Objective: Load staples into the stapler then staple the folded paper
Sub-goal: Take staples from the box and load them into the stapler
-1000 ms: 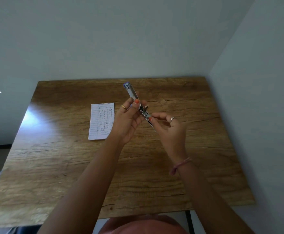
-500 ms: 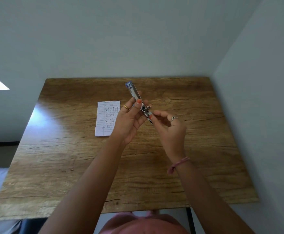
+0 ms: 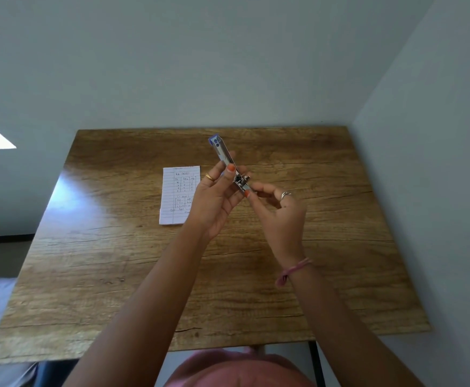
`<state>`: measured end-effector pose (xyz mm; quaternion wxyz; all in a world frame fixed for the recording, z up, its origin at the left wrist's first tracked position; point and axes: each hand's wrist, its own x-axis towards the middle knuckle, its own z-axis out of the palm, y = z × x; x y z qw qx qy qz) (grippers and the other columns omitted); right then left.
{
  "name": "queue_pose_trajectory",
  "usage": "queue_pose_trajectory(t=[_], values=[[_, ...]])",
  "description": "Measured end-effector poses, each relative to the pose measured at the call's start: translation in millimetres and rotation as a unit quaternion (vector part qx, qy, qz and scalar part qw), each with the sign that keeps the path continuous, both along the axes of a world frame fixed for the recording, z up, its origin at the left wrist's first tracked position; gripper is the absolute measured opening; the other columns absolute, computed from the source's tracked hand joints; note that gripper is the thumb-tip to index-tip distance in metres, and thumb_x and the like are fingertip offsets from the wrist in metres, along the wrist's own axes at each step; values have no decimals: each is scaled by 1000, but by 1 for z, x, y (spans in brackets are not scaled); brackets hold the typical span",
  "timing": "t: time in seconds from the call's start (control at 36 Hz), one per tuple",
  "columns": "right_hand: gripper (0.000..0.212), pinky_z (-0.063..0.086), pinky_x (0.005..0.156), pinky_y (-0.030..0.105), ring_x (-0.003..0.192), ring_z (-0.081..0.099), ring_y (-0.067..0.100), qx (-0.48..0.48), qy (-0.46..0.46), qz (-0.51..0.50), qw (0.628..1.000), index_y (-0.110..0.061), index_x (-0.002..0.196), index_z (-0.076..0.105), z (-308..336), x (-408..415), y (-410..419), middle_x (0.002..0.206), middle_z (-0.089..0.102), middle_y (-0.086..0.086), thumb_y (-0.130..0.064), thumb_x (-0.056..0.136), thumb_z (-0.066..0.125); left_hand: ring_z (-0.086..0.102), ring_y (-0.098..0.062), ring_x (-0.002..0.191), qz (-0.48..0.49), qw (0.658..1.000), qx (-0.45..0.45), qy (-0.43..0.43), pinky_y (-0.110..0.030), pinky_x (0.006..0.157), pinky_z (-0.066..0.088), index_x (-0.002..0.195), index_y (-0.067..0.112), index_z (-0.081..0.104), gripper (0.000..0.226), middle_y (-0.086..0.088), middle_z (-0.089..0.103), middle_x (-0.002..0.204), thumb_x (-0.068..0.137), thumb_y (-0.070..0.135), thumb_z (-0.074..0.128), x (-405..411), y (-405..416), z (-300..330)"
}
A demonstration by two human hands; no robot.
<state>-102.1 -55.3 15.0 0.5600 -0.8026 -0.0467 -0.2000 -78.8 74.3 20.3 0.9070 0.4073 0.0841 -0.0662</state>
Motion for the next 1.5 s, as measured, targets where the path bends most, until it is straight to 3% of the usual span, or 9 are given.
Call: queue_pose_trajectory(t=[0.39,0.61,0.72,0.89,0.94,1.08,1.19,1.28,1.5], values=[[15,59,78,36,91,70,8,7,16,-15,1000,-9,97,73,0,-4,7,93,74,-1,-11,82,75,68,-17,93,1,1000,4,-2,-28,71,56,117,21,66,26,-4,71,96,93,17,56,-1,2,-1],[10,50,80,14,89,65,1,-38,9,-5,999,-12,92,75,-2,-2,4,90,73,-3,-14,82,75,68,-18,95,0,1000,-5,0,-30,73,57,117,20,66,32,-4,71,98,86,21,61,1,2,-3],[13,45,82,10,93,63,0,-67,8,30,997,-13,96,76,-4,0,-2,94,72,-2,-16,84,74,69,-19,95,0,1000,-9,-2,-31,72,57,117,20,67,29,-4,72,97,88,20,61,3,4,-4],[18,51,89,28,103,63,8,-22,26,93,995,-17,103,71,2,4,-20,104,64,-15,-18,92,57,69,-18,95,0,1000,-11,2,-33,76,58,119,18,65,34,-4,72,96,84,22,63,6,5,-3],[25,48,92,24,111,59,9,-34,44,136,989,-23,107,69,6,10,-26,111,60,-19,-21,93,49,70,-18,94,-1,1000,-11,3,-33,76,58,121,17,64,36,-4,72,96,85,21,63,6,5,-3],[38,45,94,16,124,48,19,-115,85,223,964,-22,115,69,7,22,-38,130,52,1,-7,92,42,69,-19,93,-5,1000,-8,1,-32,75,58,121,17,64,35,-4,72,96,86,21,62,8,4,-3],[37,38,107,49,128,43,23,-193,84,241,947,-30,120,65,8,29,-46,135,50,0,-11,96,45,68,-18,93,-8,1000,1,4,-33,77,59,120,17,65,36,-3,72,96,84,22,63,10,3,-3],[42,34,109,53,131,40,25,-209,92,259,938,-29,122,64,11,30,-50,138,48,2,-7,93,41,68,-18,94,-8,1000,6,5,-35,82,58,117,18,66,35,-3,72,97,83,22,64,11,3,-3],[46,31,103,15,121,44,2,-202,117,280,931,-14,114,70,11,29,-65,133,47,-9,5,91,35,69,-19,95,7,1000,12,10,-34,78,57,120,17,65,36,-4,72,98,84,21,63,14,7,-6]])
